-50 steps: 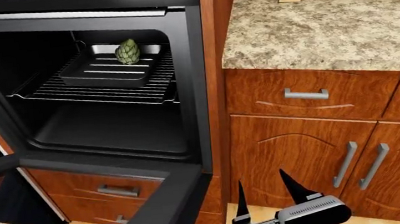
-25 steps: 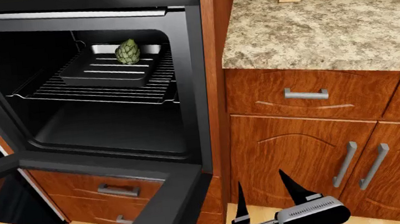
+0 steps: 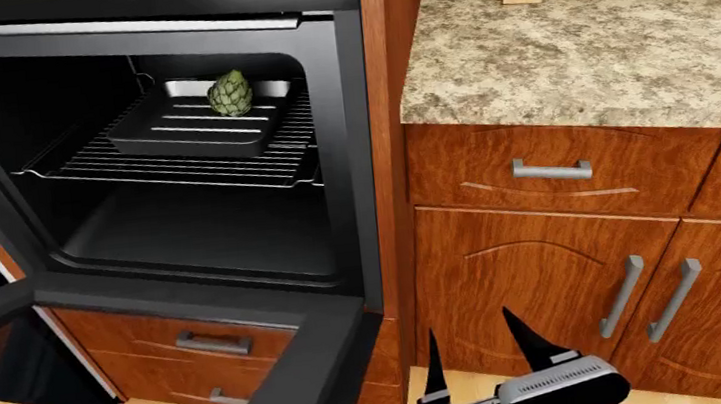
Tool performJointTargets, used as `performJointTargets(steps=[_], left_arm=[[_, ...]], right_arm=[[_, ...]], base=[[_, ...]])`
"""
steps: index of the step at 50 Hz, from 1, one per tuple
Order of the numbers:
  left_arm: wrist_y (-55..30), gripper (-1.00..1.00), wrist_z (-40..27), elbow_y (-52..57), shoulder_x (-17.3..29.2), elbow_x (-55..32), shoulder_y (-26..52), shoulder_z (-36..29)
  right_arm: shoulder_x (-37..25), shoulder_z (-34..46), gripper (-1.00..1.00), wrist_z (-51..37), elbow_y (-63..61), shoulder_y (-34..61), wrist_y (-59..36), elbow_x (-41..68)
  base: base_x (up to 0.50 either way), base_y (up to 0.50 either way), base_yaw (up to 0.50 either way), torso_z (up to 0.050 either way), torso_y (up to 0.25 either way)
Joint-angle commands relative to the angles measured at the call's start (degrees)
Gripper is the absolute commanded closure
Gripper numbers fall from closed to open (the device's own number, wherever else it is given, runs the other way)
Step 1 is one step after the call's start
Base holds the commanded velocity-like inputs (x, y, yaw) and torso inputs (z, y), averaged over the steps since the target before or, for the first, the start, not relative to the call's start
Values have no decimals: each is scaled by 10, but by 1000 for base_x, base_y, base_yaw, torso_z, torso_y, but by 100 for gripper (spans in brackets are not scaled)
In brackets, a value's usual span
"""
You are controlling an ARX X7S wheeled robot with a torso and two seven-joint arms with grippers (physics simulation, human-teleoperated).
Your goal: Open the oven door
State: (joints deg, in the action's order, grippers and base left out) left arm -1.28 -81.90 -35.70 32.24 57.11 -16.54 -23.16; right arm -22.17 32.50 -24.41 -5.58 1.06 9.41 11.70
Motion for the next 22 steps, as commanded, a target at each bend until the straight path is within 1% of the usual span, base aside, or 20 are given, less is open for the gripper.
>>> performJointTargets(steps=[1,22], left_arm=[[10,100,-37,-82,14,-25,13,120],[40,100,-70,-156,-1,-14,31,121]], right_arm=[[-1,1,-100,-2,3,0,2,-2],[-2,4,-100,-5,0,0,-2,-4]], base=[[-2,8,0,0,10],[-2,5,6,0,0]])
